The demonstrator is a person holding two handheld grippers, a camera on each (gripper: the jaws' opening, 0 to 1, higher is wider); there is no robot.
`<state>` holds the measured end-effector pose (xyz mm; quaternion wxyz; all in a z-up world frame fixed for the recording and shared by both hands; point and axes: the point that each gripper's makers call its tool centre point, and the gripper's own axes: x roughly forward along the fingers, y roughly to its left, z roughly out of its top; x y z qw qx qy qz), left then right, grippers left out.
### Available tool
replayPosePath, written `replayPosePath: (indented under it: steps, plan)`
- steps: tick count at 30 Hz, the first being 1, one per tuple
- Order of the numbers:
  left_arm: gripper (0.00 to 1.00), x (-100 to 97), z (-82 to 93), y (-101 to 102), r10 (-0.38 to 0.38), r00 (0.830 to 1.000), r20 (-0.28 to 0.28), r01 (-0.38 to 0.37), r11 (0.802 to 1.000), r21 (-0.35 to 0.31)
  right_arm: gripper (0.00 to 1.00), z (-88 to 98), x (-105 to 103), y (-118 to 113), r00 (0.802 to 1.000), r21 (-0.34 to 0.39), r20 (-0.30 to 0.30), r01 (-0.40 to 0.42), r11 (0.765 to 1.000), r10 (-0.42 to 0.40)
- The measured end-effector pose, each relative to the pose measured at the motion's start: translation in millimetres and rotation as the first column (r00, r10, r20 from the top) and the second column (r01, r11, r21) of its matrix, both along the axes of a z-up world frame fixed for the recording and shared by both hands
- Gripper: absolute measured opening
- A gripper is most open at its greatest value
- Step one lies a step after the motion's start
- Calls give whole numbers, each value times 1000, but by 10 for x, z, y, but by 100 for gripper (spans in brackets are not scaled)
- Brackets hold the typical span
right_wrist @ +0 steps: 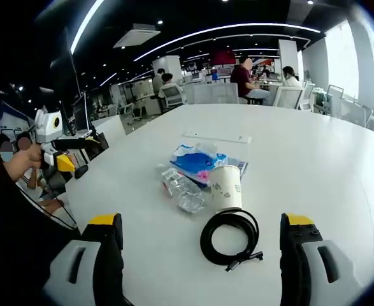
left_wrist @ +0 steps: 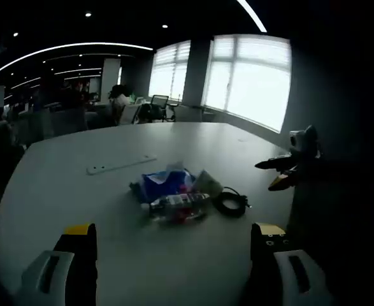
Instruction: Arrange the tabletop items into an orderly group along one side of the table until the central work area is clear of visible clutter.
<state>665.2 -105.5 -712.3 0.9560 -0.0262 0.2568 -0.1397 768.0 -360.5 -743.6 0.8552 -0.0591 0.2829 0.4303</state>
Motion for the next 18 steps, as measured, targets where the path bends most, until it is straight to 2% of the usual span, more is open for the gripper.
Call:
replayPosePath:
  steps: [18]
  plan:
    - [99, -42, 11, 17, 12, 1000, -3, -12, 1000, 4, 100, 1, 16, -49, 1000, 3, -2, 8, 1000, -8]
